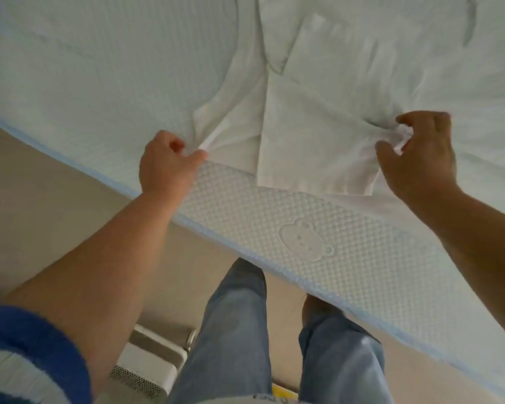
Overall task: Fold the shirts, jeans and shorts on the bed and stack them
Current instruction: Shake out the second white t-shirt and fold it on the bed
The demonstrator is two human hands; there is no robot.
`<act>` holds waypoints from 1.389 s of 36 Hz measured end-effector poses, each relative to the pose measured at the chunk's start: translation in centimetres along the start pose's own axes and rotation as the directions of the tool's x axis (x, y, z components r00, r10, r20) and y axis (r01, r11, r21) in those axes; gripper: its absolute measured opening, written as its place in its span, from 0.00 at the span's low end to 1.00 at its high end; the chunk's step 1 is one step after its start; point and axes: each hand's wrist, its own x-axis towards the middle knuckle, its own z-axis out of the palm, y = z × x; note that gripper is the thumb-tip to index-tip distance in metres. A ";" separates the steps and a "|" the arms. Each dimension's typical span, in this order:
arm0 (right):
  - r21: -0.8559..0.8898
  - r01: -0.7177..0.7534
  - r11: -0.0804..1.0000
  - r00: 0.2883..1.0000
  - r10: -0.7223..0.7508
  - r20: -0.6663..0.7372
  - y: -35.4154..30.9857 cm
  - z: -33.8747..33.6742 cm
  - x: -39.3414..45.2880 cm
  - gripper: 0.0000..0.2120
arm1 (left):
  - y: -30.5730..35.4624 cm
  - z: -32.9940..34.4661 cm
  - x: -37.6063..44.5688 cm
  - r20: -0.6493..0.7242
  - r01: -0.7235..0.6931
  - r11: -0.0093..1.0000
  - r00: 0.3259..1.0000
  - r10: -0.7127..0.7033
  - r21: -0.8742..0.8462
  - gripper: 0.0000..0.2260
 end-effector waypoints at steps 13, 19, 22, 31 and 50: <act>-0.283 0.573 0.769 0.812 -0.487 0.321 -4.6 4.2 -4.2 0.30 | 3.6 0.4 0.6 0.391 0.458 0.588 0.886 -0.248 -0.667 0.04; -0.236 0.507 0.829 0.836 -0.406 0.370 -4.7 4.5 -3.7 0.12 | 2.8 -1.0 1.6 0.368 0.364 0.611 0.921 -0.125 -0.703 0.08; -0.126 0.495 0.860 0.830 -0.425 0.362 -4.7 3.9 -3.3 0.10 | 1.4 -1.1 1.3 0.344 0.343 0.648 0.930 -0.131 -0.680 0.09; 0.087 0.380 0.921 0.837 -0.383 0.392 -4.9 4.2 -2.6 0.16 | 0.6 -0.8 0.3 -0.102 0.083 0.983 0.990 -0.100 -0.164 0.14; 0.388 -0.618 0.684 0.785 0.556 0.272 -1.1 3.1 -0.7 0.20 | 11.3 1.9 0.8 0.270 0.019 0.922 0.958 0.094 -0.386 0.09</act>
